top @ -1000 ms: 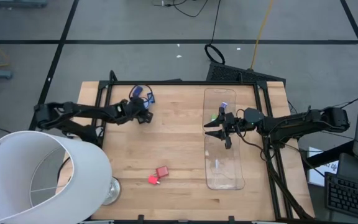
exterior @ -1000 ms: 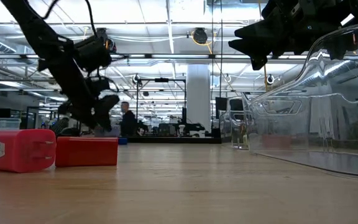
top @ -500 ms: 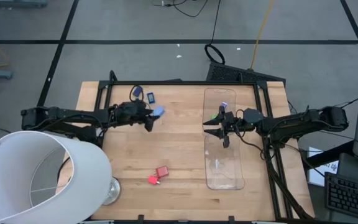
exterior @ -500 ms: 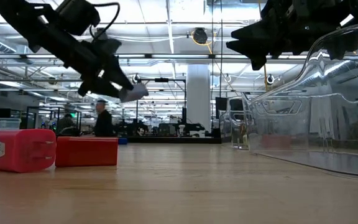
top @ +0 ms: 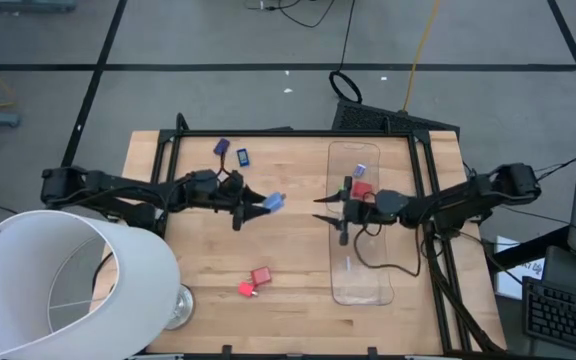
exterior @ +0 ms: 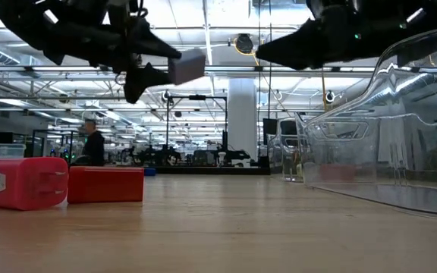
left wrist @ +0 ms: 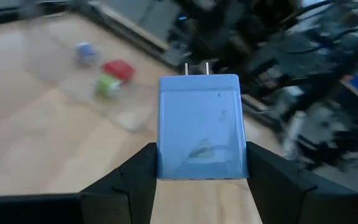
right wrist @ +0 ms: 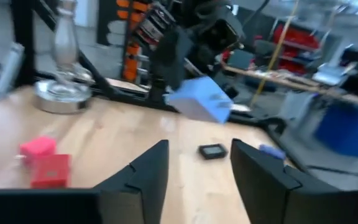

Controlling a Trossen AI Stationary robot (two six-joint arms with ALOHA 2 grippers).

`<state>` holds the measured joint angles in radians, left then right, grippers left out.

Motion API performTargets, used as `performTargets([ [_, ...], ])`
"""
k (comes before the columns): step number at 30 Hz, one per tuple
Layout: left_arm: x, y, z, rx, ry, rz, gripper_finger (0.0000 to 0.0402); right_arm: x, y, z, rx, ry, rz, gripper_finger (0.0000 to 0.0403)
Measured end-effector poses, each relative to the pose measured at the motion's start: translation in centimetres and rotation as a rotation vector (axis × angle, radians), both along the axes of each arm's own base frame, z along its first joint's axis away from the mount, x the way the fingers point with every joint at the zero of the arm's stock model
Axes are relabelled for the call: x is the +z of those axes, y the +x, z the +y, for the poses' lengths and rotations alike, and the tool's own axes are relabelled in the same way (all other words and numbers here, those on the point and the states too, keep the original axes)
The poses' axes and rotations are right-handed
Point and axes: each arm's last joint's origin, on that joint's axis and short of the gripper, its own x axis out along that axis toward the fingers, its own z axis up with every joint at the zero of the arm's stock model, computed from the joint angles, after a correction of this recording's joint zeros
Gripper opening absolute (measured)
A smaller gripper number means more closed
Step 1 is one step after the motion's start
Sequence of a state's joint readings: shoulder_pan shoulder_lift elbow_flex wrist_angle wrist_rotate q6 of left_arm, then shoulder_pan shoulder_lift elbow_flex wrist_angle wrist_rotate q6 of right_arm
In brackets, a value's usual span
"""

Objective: Pick & Place Office items
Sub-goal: Put the light blue charger adapter into the top transparent bin

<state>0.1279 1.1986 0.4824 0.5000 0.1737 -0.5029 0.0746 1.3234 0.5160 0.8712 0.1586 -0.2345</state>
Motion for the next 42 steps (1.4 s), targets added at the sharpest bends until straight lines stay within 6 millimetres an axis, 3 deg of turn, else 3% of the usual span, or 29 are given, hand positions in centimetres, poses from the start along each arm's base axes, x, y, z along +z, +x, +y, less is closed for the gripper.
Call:
performTargets([
  [8, -0.4, 1.2, -0.8, -0.129, -0.045, -0.076, 0.0210, 0.7, 3.8, 2.8, -0.123, -0.312, 0.105, 0.0269],
  [13, -0.7, 1.6, -1.0, -0.194, -0.077, -0.087, 0.0215, 0.5, 5.5, 3.6, -0.114, -0.398, 0.120, 0.0298],
  [23, -0.4, 2.0, -1.9, -0.241, -0.079, -0.084, 0.0212, 0.7, 6.2, 3.1, -0.064, -0.358, 0.079, 0.0290],
  [34, -0.8, 6.6, -2.5, -0.280, -0.063, -0.003, 0.0211, 0.1, 6.2, 3.5, 0.025, -0.343, 0.105, 0.0286],
  [42, -0.9, 7.0, -2.3, -0.309, -0.056, 0.007, 0.0210, -0.2, 6.1, 3.9, 0.040, -0.355, 0.134, 0.0242],
])
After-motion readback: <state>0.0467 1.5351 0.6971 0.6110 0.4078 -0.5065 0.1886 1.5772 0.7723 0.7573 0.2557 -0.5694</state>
